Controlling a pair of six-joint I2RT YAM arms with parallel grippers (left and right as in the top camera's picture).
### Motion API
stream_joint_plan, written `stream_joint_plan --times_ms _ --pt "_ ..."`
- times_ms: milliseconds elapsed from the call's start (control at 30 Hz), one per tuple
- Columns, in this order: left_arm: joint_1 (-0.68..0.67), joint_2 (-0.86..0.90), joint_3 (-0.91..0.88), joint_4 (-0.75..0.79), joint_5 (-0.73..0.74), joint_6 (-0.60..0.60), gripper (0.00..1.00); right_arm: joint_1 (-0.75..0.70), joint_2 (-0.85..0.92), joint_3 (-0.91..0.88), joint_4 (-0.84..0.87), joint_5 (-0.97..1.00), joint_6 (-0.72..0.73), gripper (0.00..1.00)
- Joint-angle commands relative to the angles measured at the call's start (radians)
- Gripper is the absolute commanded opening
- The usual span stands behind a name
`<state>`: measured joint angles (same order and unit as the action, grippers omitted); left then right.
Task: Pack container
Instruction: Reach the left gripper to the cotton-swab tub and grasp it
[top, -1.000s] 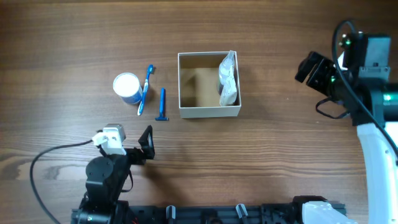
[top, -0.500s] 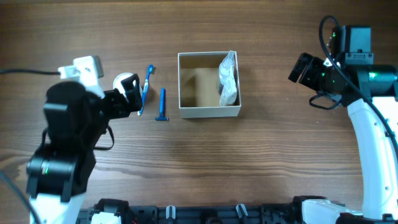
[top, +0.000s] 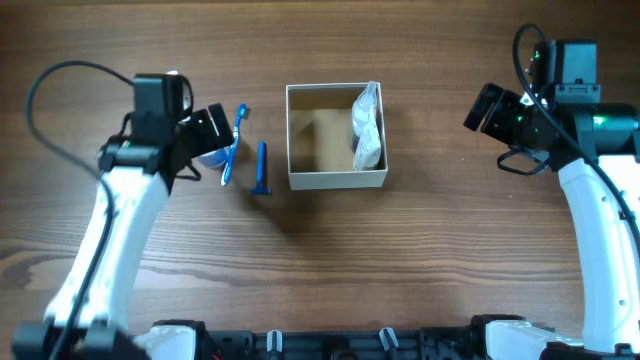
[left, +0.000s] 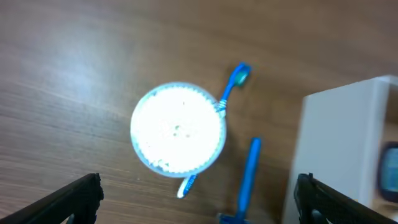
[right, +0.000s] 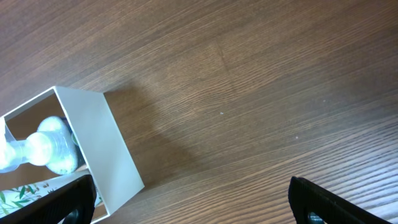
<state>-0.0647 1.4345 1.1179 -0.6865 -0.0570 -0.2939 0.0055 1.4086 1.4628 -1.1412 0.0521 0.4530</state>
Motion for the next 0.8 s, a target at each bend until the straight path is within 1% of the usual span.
stream_joint_plan --times_ms 0,133,267,400,600,633,667,767 --pt "0.014 0.103 0.012 0.026 -0.045 -0.009 1.00 -0.003 0.008 0.011 0.003 -0.009 0.018 1.00" --pt "0.022 0.174 0.012 0.068 -0.047 0.002 1.00 -0.003 0.008 0.011 0.003 -0.009 0.018 1.00" --pt "0.034 0.221 0.012 0.094 -0.092 0.002 1.00 -0.003 0.008 0.011 0.003 -0.009 0.019 1.00" --pt "0.037 0.264 0.012 0.141 -0.090 0.027 1.00 -0.003 0.008 0.011 0.003 -0.009 0.018 1.00" --pt "0.037 0.296 0.012 0.182 -0.064 0.032 1.00 -0.003 0.008 0.011 0.003 -0.009 0.019 1.00" --pt "0.037 0.296 0.012 0.177 -0.064 0.032 0.98 -0.003 0.008 0.011 0.003 -0.009 0.019 1.00" --pt "0.035 0.293 0.012 0.167 -0.064 0.032 0.93 -0.003 0.008 0.011 0.003 -0.009 0.018 1.00" --pt "0.033 0.286 0.012 0.155 -0.064 0.032 0.93 -0.003 0.008 0.011 0.003 -0.009 0.019 1.00"
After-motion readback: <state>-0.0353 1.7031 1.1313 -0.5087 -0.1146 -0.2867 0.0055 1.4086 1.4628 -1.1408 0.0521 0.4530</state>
